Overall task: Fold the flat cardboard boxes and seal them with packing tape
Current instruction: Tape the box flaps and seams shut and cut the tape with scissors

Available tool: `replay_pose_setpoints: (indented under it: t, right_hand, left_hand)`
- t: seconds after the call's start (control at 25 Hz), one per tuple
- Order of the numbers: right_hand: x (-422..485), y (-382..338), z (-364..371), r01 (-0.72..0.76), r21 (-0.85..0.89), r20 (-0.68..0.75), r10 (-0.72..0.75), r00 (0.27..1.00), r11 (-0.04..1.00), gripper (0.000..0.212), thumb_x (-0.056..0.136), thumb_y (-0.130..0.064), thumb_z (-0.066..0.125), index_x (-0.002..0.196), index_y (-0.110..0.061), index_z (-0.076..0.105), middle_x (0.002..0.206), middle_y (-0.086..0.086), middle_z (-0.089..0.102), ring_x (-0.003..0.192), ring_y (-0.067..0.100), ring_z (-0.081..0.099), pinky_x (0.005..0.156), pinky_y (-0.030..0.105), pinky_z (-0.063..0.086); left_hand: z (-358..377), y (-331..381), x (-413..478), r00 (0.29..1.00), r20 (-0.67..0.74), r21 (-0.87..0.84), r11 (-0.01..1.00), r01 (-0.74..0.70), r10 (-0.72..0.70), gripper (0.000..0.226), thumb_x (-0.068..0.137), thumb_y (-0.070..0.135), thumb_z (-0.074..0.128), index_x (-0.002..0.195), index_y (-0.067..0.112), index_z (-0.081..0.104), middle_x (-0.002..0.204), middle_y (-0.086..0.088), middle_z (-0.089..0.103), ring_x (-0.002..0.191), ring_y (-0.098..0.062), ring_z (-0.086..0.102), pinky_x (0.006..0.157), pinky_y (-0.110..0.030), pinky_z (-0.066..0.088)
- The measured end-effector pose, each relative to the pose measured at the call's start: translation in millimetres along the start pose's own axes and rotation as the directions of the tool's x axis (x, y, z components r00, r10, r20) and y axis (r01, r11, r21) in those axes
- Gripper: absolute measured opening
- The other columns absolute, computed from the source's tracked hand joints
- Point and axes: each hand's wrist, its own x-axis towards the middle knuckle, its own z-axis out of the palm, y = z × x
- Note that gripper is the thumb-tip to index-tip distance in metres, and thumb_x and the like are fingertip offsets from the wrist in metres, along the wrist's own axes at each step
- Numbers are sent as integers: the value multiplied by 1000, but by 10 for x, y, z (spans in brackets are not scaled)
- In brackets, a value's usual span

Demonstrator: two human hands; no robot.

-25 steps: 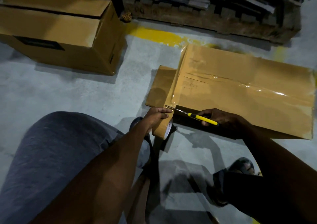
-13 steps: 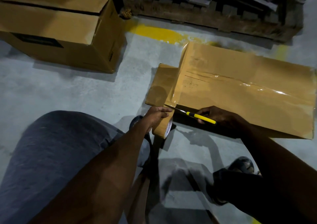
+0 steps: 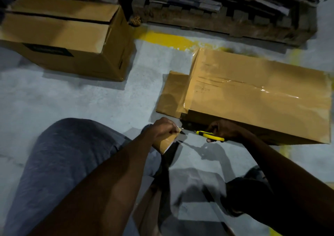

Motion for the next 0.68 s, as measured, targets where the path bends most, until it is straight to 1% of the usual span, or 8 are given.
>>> replay_pose_setpoints:
  t: [0.12,0.28,0.32,0.4,0.48,0.52,0.6,0.68]
  right_hand:
    - [-271,-26,-43,-13,-7,-172,12,985,1000,35,67,-39,89,95,-29,71,70,-10,71,62,10,62,51,17,40]
    - [-580,-136,-102,130,326,-281,-35,959,936,25,76,-13,84,96,-19,72,79,-1,76,74,10,68,71,32,50]
    - [-605,-166,-111,161,378,-330,-29,943,912,22,79,-11,81,96,-20,70,77,1,75,70,10,67,70,33,49]
    - [-583,-230,-151,157,357,-504,48,862,921,23,79,-29,80,97,-23,68,69,-2,72,60,8,62,62,30,44]
    - [-466,-272,-208,9,178,-678,116,726,984,35,84,-50,69,108,-25,64,81,2,71,72,19,65,64,31,43]
    - [-388,-271,-239,-74,99,-727,123,675,992,38,91,-51,60,115,-22,61,91,8,71,83,28,65,68,34,44]
    - [-228,-253,-305,-201,24,-780,144,609,979,38,99,-44,49,124,-16,55,108,17,66,100,37,62,78,41,44]
    - [-53,-226,-382,-308,12,-802,193,565,951,36,100,-37,49,128,-15,51,116,19,61,107,40,58,84,46,43]
  left_hand:
    - [-252,352,-259,999,-10,66,997,-47,48,12,84,8,61,85,11,73,76,-7,63,66,-15,53,62,-24,42]
    - [-631,816,-689,973,33,217,948,-232,230,44,75,-16,46,97,13,72,98,-11,68,62,-13,55,50,-23,38]
    - [-717,922,-782,964,44,268,927,-264,262,50,73,-19,44,100,13,71,103,-6,66,66,-11,57,48,-20,38]
    - [-898,1113,-902,943,4,397,865,-306,331,56,70,-20,47,104,17,71,115,-1,60,90,-14,59,51,-19,41]
    - [-1091,1205,-900,911,-79,479,817,-322,406,57,71,-17,53,105,25,71,125,-3,56,109,-22,55,63,-22,45]
    - [-1161,1242,-872,900,-106,490,809,-323,423,56,71,-15,55,104,28,70,128,-4,54,112,-25,54,70,-25,48]
    - [-1210,1343,-785,889,-123,540,781,-312,440,54,73,-11,58,102,34,68,128,-6,54,111,-27,53,75,-31,49]
    - [-1198,1503,-665,859,-141,598,734,-323,492,53,73,-9,58,100,36,66,127,-6,55,110,-28,54,72,-33,48]
